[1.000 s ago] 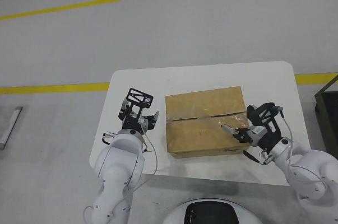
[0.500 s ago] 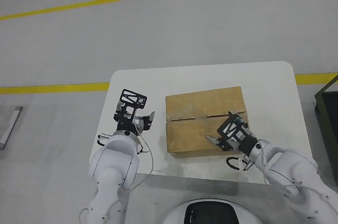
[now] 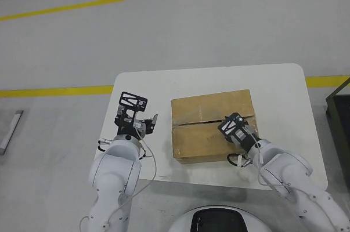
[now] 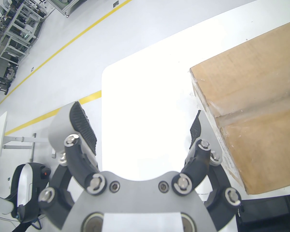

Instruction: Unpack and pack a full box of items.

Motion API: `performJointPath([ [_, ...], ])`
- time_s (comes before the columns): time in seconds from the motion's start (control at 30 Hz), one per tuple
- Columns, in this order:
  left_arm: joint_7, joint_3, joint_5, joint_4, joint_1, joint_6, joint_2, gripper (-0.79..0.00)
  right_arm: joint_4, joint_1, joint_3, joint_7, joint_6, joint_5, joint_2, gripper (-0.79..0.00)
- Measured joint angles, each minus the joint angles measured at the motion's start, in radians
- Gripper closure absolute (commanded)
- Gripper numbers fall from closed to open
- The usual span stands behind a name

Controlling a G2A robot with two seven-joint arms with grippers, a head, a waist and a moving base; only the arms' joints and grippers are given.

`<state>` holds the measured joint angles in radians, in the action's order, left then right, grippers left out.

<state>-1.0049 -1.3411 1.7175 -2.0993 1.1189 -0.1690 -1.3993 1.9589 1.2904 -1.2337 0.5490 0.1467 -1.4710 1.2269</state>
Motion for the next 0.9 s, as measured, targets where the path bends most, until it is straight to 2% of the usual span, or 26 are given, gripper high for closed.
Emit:
performJointPath([
  [0.33, 0.000, 0.021, -0.024, 0.014, -0.025, 0.013, -0.004, -0.785, 0.022, 0.042, -0.053, -0.045, -0.026, -0.038, -0.004, 0.000],
  [0.73, -0.003, 0.051, -0.055, 0.033, -0.048, 0.024, -0.009, -0.773, 0.086, 0.123, -0.123, -0.068, 0.016, -0.150, -0.017, 0.000],
  [0.8, -0.002, 0.065, -0.072, 0.045, -0.059, 0.035, -0.012, -0.477, 0.092, 0.137, -0.133, -0.068, 0.027, -0.160, -0.019, 0.000],
  [0.83, 0.000, 0.073, -0.077, 0.051, -0.064, 0.039, -0.013, -0.379, 0.094, 0.141, -0.137, -0.069, 0.030, -0.162, -0.020, 0.000],
  [0.9, 0.005, 0.092, -0.085, 0.072, -0.077, 0.052, -0.017, -0.296, 0.093, 0.144, -0.143, -0.070, 0.035, -0.167, -0.021, 0.000],
])
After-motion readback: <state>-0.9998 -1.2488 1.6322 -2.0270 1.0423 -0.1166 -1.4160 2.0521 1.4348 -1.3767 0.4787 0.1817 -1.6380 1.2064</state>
